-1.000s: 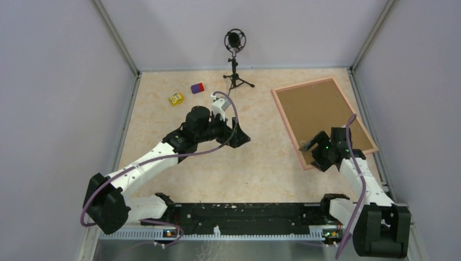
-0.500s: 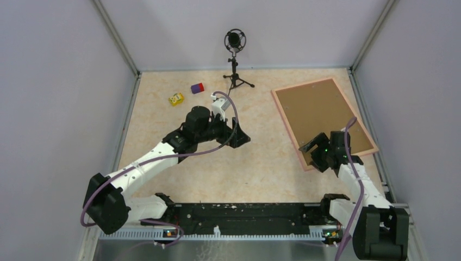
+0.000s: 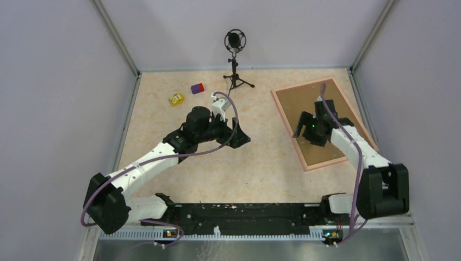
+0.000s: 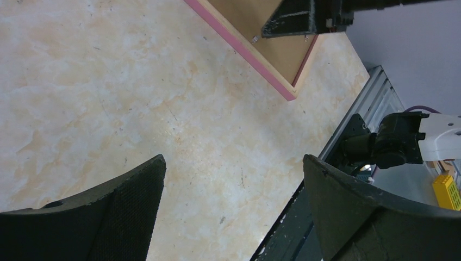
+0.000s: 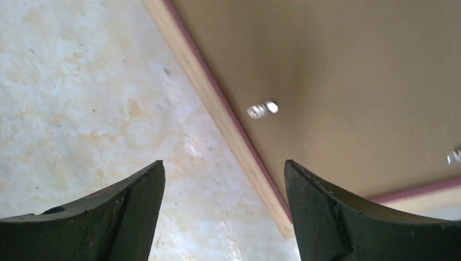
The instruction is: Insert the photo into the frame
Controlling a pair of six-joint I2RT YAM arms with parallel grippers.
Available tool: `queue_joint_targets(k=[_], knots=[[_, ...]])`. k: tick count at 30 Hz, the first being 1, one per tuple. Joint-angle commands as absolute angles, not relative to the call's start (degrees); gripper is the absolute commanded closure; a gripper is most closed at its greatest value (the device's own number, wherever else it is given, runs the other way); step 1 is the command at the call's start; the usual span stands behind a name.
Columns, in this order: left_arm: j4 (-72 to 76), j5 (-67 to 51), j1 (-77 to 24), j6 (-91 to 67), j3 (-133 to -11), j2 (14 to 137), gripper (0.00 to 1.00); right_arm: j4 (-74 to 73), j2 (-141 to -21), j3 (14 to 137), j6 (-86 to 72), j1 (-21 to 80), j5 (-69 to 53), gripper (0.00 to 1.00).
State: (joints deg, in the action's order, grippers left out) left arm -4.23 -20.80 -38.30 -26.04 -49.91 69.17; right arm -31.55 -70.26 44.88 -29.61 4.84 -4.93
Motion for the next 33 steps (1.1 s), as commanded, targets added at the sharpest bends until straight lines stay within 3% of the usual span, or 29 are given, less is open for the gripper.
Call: queue_joint_targets(k=[1,3,8,16,21,26,31,33], knots=[[-2.0,-20.99,-38.2,-26.19,-49.43,69.03,0.01,-41.1,-83.91,59.25,-20.13,13.64,7.12,0.21],[-2.18,-20.7,-38.15,-26.02,-49.44,68.97,0.01,-42.81,-89.61,65.14,-17.45,16.09,9.83,0.22],[-3.09,-20.03,-38.17,-25.57,-49.75,68.81,0.01,-45.58,-101.79,75.85,-13.23,17.69,13.82,0.38],[-4.36,-17.53,-38.12,-24.48,-50.14,68.44,0.01,-41.54,-107.87,75.46,-13.61,19.96,13.16,0.48],[-5.96,-15.97,-37.99,-23.9,-51.1,69.27,0.01,-39.41,-108.08,72.15,-18.9,23.58,13.98,0.64],[-8.33,-11.52,-36.68,-23.8,-51.95,69.24,0.01,-32.44,-106.3,68.26,-28.78,29.99,9.53,0.99],[-10.69,-8.54,-32.76,-25.95,-51.88,68.57,0.01,-26.33,-108.85,70.93,-38.07,38.93,8.98,1.0],[-10.79,-12.15,-28.58,-27.71,-50.57,68.61,0.03,-24.43,-110.27,73.13,-40.96,41.47,7.68,0.94]])
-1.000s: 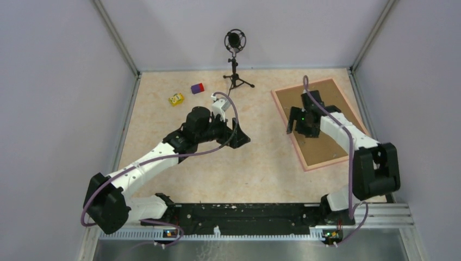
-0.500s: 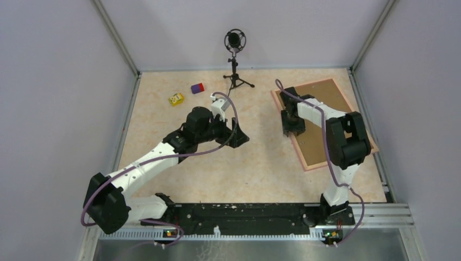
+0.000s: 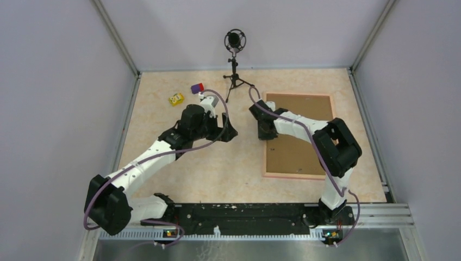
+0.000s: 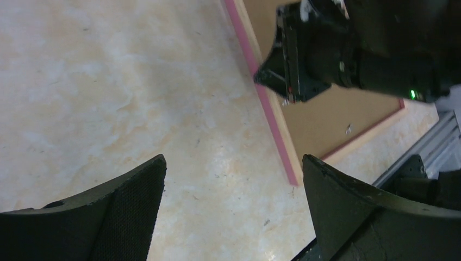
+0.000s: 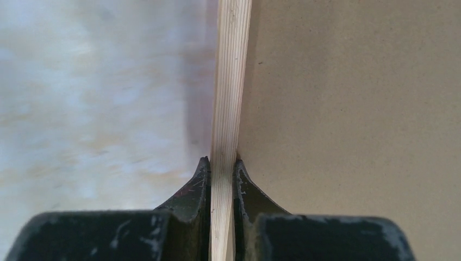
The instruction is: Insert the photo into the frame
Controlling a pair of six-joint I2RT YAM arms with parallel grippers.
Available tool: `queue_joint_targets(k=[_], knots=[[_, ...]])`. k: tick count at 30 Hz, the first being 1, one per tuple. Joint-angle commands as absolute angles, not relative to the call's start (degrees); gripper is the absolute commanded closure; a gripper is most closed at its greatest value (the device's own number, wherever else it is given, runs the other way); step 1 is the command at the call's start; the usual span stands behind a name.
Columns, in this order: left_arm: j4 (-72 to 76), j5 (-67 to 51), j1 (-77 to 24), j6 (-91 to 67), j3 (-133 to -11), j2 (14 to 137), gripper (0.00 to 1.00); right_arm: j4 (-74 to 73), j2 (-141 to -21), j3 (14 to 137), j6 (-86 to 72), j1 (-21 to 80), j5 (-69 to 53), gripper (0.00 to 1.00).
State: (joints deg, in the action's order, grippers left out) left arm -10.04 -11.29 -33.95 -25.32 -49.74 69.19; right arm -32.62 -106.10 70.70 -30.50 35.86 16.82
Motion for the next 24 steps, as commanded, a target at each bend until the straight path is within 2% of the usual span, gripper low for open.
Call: queue_joint_targets(k=[1,5,7,11,13,15,19,24], knots=[[-10.75,-14.19,-25.83,-29.03,-49.13,68.64,0.04,-23.55,-111.04,74.26,-42.31,42.55,6.85,0.88],[-12.68,-18.88,-18.06,-29.48,-46.76,70.88,0.09,-13.03,-111.82,75.11,-44.6,44.57,-3.01,0.71],[-12.96,-19.69,-16.86,-29.4,-46.46,72.35,0.1,-8.08,-112.28,76.02,-45.21,44.56,-9.07,0.59],[-11.65,-22.53,-16.0,-31.1,-47.36,76.15,0.12,-8.84,-112.71,80.76,-43.11,43.39,-19.22,0.3],[-11.31,-26.03,-16.04,-31.81,-49.12,79.29,0.14,-9.66,-108.1,77.2,-39.34,41.49,-18.28,0.15],[-9.0,-28.76,-17.01,-33.73,-49.83,82.79,0.19,-13.6,-102.2,73.06,-34.69,37.77,-12.32,0.03],[-8.87,-25.69,-21.5,-33.56,-53.78,90.25,0.22,-20.87,-91.68,64.68,-28.92,25.56,1.45,0.01],[-12.04,-17.77,-25.83,-29.92,-59.84,95.02,0.14,-28.47,-90.39,62.14,-25.26,9.96,8.19,0.01]])
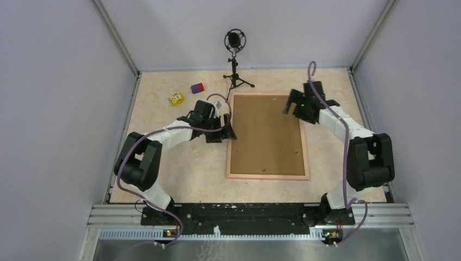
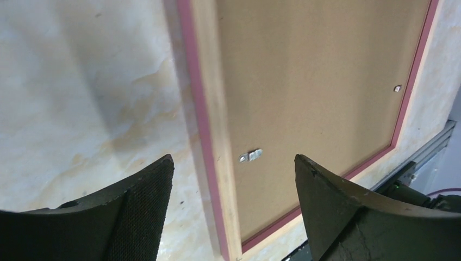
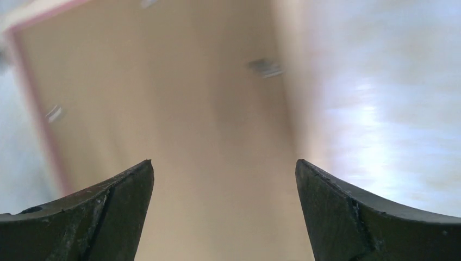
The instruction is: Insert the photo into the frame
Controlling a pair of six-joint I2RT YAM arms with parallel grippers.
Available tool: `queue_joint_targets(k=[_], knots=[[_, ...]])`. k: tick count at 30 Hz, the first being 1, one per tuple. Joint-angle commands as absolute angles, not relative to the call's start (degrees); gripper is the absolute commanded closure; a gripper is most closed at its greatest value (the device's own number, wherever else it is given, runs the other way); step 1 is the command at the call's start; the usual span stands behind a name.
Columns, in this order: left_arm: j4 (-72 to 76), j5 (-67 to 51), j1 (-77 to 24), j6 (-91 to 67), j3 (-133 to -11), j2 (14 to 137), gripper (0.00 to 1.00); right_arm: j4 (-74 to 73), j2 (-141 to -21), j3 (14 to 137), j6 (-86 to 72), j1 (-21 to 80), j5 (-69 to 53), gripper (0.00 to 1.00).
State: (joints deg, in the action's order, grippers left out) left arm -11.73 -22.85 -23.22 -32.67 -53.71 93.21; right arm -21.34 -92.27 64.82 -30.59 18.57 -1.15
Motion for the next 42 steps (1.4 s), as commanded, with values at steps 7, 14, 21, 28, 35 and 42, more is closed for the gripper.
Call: queue_joint_targets(k=[7,14,21,28,35,42], knots=[[-18.56,-13.94,-27.49,-26.97,-68.66,101.73,0.14,-22.11,-91.46,55.85,-23.36,3.47,3.78,0.28],[-19.35,-11.98,-27.47,-27.73,-70.0,102.79,0.15,-19.25,-94.32,53.95,-21.33,3.49,-3.4,0.57],[-27.39,-4.29,-27.32,-24.51,-79.43,108.18,0.21,-16.78,-92.52,47.54,-21.64,7.65,-5.0,0.83],[-32.35,5.97,-27.42,-25.87,-90.51,117.31,0.25,-14.4,-88.3,39.76,-24.4,13.96,-4.16,1.0],[-32.0,13.49,-27.16,-26.76,-95.71,121.39,0.29,-14.77,-89.0,39.24,-22.58,13.95,-5.59,1.0],[-28.98,9.77,-27.17,-28.2,-94.45,121.45,0.27,-17.43,-84.54,36.12,-24.81,13.67,-4.38,1.0]])
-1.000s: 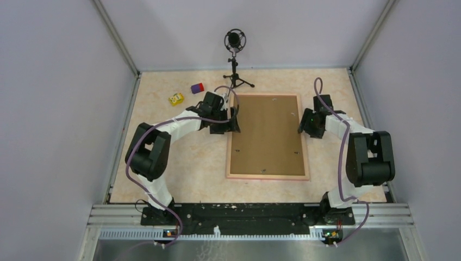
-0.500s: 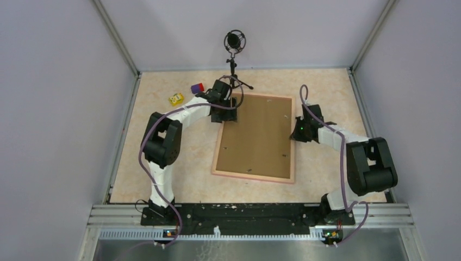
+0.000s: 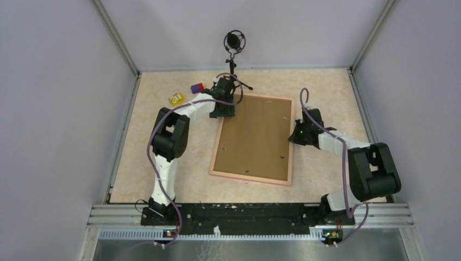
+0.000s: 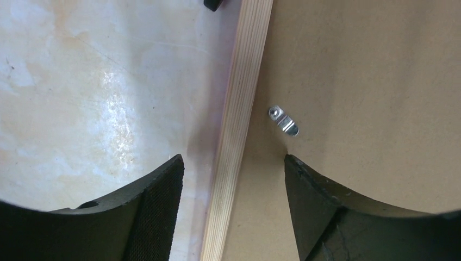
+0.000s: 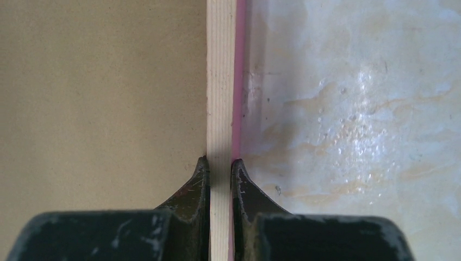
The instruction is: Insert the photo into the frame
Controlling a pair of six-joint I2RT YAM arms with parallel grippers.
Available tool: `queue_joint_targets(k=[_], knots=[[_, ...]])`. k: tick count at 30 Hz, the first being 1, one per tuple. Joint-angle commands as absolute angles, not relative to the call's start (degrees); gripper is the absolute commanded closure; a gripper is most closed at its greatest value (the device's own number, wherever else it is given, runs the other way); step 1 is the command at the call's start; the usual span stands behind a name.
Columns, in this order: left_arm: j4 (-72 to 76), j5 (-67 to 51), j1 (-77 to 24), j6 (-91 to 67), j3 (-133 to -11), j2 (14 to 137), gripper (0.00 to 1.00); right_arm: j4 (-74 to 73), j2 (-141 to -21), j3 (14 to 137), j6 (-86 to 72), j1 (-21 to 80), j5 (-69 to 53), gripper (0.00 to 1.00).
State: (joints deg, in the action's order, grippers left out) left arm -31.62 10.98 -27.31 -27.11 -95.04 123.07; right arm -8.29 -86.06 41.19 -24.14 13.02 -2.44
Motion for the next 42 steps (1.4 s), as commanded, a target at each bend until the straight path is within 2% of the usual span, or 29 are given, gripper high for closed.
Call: queue_joint_targets(k=[1,9,15,21,30,34,36,42], knots=[[-27.57,8.65,-27.2,-28.13,-93.26,120.53,0.26,-17.81,-83.74,35.64,-25.58,13.63,-4.65,1.0],[-23.39,5.01,-28.22,-28.86,-87.71,116.67,0.26,-17.6,-78.05,31.3,-28.72,13.62,-6.24,1.0],[-24.07,5.38,-28.35,-28.83,-88.38,118.21,0.36,-16.96,-78.95,31.5,-28.1,13.63,-5.82,1.0],[-25.43,6.8,-28.19,-28.55,-89.11,119.26,0.38,-16.32,-79.24,31.3,-27.86,13.62,-5.79,1.0],[-22.56,2.38,-25.14,-33.13,-87.13,119.48,0.4,-15.33,-79.87,31.12,-27.26,13.62,-6.16,1.0],[-21.65,0.99,-25.05,-33.85,-86.85,119.79,0.32,-14.81,-80.62,31.17,-27.1,13.62,-6.48,1.0],[-21.6,0.51,-25.02,-34.13,-87.14,120.27,0.32,-14.73,-80.98,31.22,-26.98,13.62,-6.75,1.0],[-21.96,1.58,-25.01,-33.55,-87.18,120.67,0.4,-14.52,-80.95,31.05,-26.82,13.69,-7.02,1.0]])
